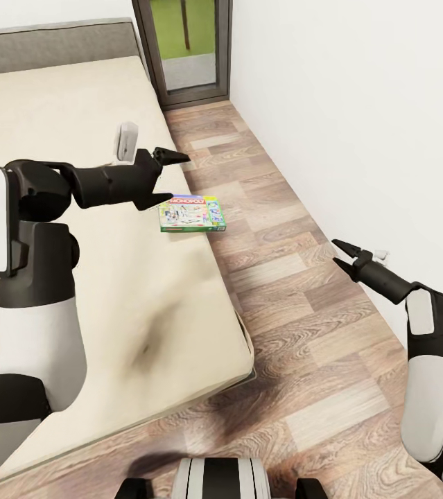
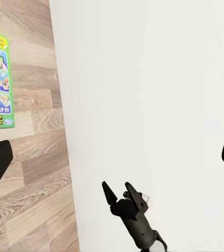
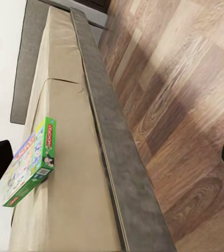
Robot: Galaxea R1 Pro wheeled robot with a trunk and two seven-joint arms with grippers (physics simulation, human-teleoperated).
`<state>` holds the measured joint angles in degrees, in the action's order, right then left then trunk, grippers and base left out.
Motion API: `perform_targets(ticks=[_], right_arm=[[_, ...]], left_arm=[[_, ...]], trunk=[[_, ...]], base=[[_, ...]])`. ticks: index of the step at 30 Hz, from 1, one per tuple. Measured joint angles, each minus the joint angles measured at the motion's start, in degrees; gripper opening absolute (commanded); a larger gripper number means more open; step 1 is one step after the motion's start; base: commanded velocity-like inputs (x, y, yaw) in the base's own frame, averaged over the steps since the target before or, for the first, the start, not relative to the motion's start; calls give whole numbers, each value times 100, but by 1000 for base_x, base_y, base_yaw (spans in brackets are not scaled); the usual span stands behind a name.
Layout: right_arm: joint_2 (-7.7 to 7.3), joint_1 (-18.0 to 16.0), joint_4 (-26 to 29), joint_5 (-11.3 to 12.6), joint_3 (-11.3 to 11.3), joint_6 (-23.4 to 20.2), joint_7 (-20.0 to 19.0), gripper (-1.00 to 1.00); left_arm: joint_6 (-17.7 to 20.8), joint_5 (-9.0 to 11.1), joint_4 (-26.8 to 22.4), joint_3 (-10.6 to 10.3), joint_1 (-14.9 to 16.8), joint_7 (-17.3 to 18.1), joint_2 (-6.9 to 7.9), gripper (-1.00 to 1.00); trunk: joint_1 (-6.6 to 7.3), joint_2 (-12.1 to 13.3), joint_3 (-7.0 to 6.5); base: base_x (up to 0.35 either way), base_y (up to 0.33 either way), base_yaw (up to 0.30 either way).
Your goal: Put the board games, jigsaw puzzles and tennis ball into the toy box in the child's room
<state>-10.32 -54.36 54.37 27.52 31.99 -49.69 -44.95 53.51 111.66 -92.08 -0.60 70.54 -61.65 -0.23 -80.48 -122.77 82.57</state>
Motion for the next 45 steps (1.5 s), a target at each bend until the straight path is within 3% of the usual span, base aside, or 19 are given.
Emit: perform_targets(ticks=[1, 3, 4, 6, 14, 27, 45], right_arm=[[1, 0, -1, -2, 0, 3, -4, 100], [79, 0, -27, -11, 0, 133, -160, 100], [80, 0, -27, -13, 0, 136, -162, 100], [131, 0, -61, -20, 0, 272, -264, 100], [188, -6, -160, -34, 0, 466, -397, 100], [194, -3, -206, -34, 0, 542, -486, 100], [156, -9, -215, -15, 0, 516, -502, 100]], left_arm=[[2, 2, 0, 0, 3, -5, 0, 100], [-53, 256, 0, -5, 136, -254, -9, 100], [-53, 259, 0, -5, 138, -258, -9, 100], [-129, 461, -1, -7, 229, -462, -15, 100], [-252, 717, -1, -18, 335, -741, -26, 100], [-301, 818, -2, -19, 321, -861, -4, 100], [-311, 830, 2, -24, 307, -891, -5, 100]], trunk=[[0, 0, 0], [0, 0, 0], [0, 0, 0], [0, 0, 0], [0, 0, 0], [0, 0, -5], [0, 0, -59]], base=[[0, 0, 0], [0, 0, 0], [0, 0, 0], [0, 0, 0], [0, 0, 0], [0, 0, 30], [0, 0, 183]])
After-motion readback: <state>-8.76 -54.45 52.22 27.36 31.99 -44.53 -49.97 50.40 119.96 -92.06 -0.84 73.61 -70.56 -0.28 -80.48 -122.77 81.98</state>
